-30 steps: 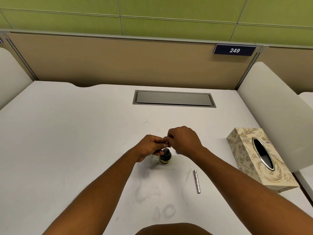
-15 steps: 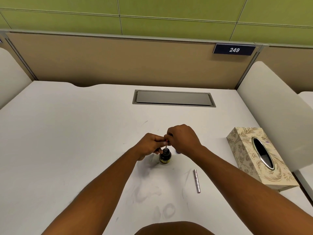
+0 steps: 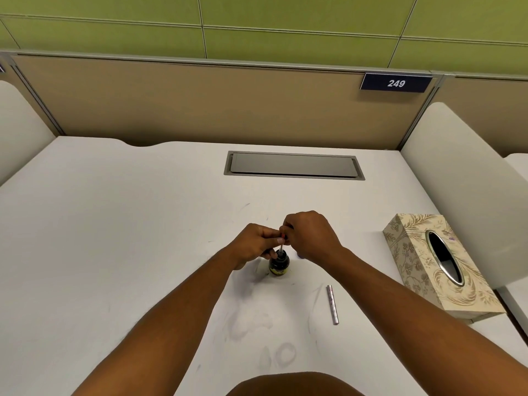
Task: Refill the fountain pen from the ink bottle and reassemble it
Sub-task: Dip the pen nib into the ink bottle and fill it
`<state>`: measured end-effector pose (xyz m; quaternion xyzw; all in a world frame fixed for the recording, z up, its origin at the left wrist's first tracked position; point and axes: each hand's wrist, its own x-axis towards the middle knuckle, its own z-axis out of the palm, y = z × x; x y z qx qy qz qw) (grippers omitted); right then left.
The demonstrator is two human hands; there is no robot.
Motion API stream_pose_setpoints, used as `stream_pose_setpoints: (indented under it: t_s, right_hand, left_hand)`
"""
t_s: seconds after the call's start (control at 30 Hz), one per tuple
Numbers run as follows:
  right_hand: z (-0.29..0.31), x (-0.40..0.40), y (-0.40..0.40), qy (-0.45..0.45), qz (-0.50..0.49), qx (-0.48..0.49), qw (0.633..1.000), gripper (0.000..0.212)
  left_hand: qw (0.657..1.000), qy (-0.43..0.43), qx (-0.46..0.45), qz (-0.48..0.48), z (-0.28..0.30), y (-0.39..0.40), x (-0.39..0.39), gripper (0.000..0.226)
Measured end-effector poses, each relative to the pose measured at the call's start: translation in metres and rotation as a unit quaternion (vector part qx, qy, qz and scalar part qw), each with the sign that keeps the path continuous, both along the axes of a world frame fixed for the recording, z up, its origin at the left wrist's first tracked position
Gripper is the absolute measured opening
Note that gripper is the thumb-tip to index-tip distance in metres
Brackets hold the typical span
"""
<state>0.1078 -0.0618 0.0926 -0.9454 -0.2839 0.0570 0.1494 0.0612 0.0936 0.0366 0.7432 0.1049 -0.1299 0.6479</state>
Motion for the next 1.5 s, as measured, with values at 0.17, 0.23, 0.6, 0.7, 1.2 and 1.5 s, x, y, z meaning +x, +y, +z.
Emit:
stream_pose_setpoints:
  t_s: [0.17,0.23,0.6,0.7,1.2,1.5]
  right_hand:
    - [-0.0033,0.0016,-0.0009,0.002,-0.014,0.002,1.0,0.026]
    - [-0.005,0.0026,-0.0005,-0.004,-0.02,0.008,1.0,0.027]
    - [-0.0055,0.0057,-0.0021,0.015,-0.039,0.042,0.998,0.022]
    - [-0.007,0.0054,-0.0005,0.008,-0.034,0.042,0.999,0.021]
    - [-0.0066,0.0046,0.0011,-0.001,-0.032,0.056,0.998,0.022]
    - [-0.005,0.0082,0.0002,0.012,-0.045,0.079,0.996,0.024]
  left_hand:
    - [1.0,-0.006,0.008,-0.012,0.0017,0.0007,-0.0004,0.013]
    - [1.0,-0.005,0.021,-0.013,0.001,0.0006,-0.0004,0.013]
    - [0.999,-0.008,0.044,-0.017,0.0005,-0.0003,0.0003,0.017]
    - [0.999,-0.012,0.05,-0.018,0.0003,-0.0003,-0.0001,0.018]
    - [0.999,-0.029,0.045,-0.005,-0.0018,-0.0004,-0.0007,0.014]
    - [0.999,-0.026,0.034,-0.007,-0.0035,0.0037,0.0013,0.018]
